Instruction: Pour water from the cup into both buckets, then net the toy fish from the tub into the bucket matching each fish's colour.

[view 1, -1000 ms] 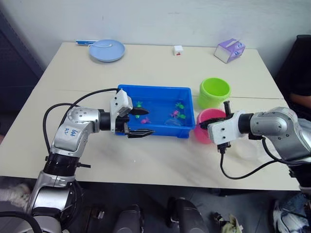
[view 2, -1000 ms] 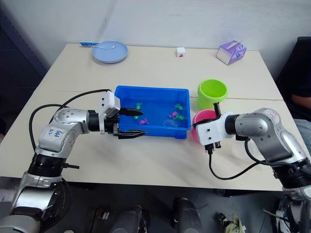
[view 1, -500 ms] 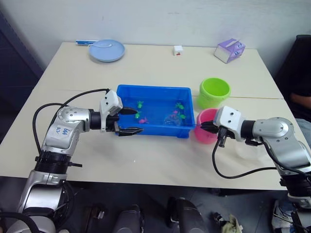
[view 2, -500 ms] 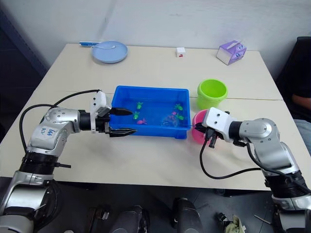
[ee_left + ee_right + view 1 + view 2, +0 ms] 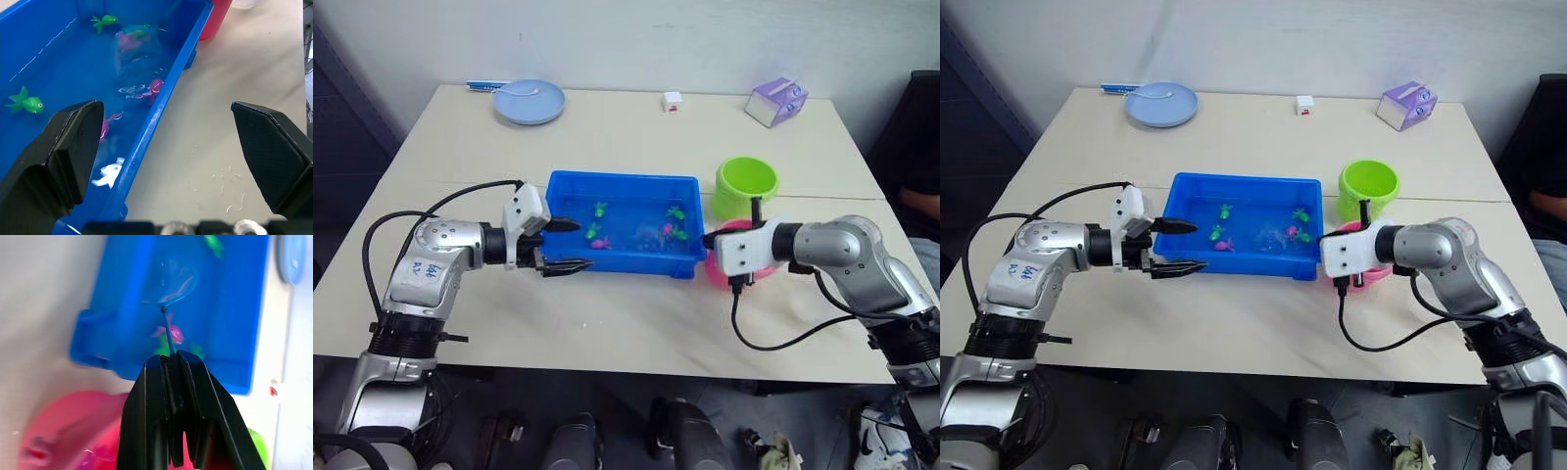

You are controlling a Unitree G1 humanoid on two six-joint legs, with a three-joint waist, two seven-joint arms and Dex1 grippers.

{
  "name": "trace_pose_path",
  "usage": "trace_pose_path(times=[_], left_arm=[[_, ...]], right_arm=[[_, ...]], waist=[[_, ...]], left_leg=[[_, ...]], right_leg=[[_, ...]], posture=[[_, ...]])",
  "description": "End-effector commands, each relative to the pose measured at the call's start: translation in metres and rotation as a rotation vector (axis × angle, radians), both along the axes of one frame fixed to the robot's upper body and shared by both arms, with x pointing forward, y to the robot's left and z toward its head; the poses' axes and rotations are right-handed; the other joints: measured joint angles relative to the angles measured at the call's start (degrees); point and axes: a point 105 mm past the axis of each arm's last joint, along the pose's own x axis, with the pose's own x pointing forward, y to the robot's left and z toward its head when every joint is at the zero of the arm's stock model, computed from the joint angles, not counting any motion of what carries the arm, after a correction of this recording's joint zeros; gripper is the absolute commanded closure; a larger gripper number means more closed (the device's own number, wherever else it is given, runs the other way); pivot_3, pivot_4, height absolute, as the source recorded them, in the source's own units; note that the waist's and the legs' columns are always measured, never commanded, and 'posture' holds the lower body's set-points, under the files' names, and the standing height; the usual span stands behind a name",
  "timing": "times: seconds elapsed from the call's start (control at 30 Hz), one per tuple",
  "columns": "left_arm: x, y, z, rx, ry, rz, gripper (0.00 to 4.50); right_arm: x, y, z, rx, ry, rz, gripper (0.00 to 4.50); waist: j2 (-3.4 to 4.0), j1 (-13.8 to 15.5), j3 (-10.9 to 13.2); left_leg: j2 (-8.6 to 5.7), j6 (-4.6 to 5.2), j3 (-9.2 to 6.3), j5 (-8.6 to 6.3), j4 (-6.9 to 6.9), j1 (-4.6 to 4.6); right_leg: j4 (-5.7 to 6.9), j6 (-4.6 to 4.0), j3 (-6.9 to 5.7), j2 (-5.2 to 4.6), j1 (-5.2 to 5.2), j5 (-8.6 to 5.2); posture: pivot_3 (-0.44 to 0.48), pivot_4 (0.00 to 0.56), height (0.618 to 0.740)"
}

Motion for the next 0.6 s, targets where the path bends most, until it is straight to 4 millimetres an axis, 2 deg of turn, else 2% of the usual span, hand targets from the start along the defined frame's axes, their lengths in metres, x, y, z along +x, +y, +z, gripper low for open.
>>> trace_pose_path(times=[0.03, 0.1, 0.17, 0.33, 0.47, 0.6], left_arm=[[-0.003, 0.004, 0.013, -0.002, -0.055, 0.007, 0.0], [-0.002, 0.005, 0.013, -0.002, -0.058, 0.011, 0.0], [-0.002, 0.005, 0.013, -0.003, -0.06, 0.013, 0.0], [0.0, 0.01, 0.013, -0.012, -0.055, 0.032, 0.0], [0.002, 0.019, 0.011, -0.007, -0.047, 0.058, 0.0], [0.002, 0.023, 0.011, -0.01, -0.046, 0.073, 0.0]], right_arm=[[-0.01, 0.008, -0.002, 0.104, 0.093, 0.025, 3.72], [-0.012, 0.009, -0.004, 0.151, 0.136, 0.013, 3.72], [-0.011, 0.011, 0.0, 0.312, 0.234, -0.048, 3.72], [-0.01, 0.006, -0.004, 0.519, 0.432, -0.187, 3.72], [-0.013, 0.007, -0.008, 0.536, 0.471, -0.217, 3.72], [-0.015, 0.009, -0.011, 0.647, 0.577, -0.267, 3.72]], waist=[[0.0, -0.02, 0.0], [0.0, -0.01, 0.0], [0.0, -0.08, 0.0], [0.0, -0.03, 0.0], [0.0, 0.07, 0.0], [0.0, -0.03, 0.0]], left_leg=[[0.0, 0.0, 0.0, 0.0, 0.0, 0.0], [0.02, 0.0, -0.02, 0.0, -0.01, 0.0], [0.05, 0.0, -0.03, 0.0, -0.01, 0.01], [0.05, 0.0, -0.05, 0.0, 0.0, 0.01], [0.02, 0.01, -0.06, 0.0, 0.01, -0.01], [0.04, 0.0, -0.06, 0.0, -0.01, -0.01]], right_leg=[[0.0, 0.0, 0.0, 0.0, 0.0, 0.0], [0.0, 0.0, -0.01, 0.01, 0.0, 0.0], [0.01, 0.0, -0.02, 0.03, 0.0, 0.0], [0.02, 0.0, -0.04, 0.02, 0.0, 0.0], [0.03, 0.0, -0.03, -0.02, 0.0, 0.0], [0.02, 0.0, -0.04, 0.01, 0.0, 0.0]], posture=[[0.0, 0.15, 0.739], [0.0, 0.15, 0.739], [0.0, 0.15, 0.739], [0.0, 0.15, 0.739], [0.0, 0.15, 0.739], [0.0, 0.15, 0.739]])
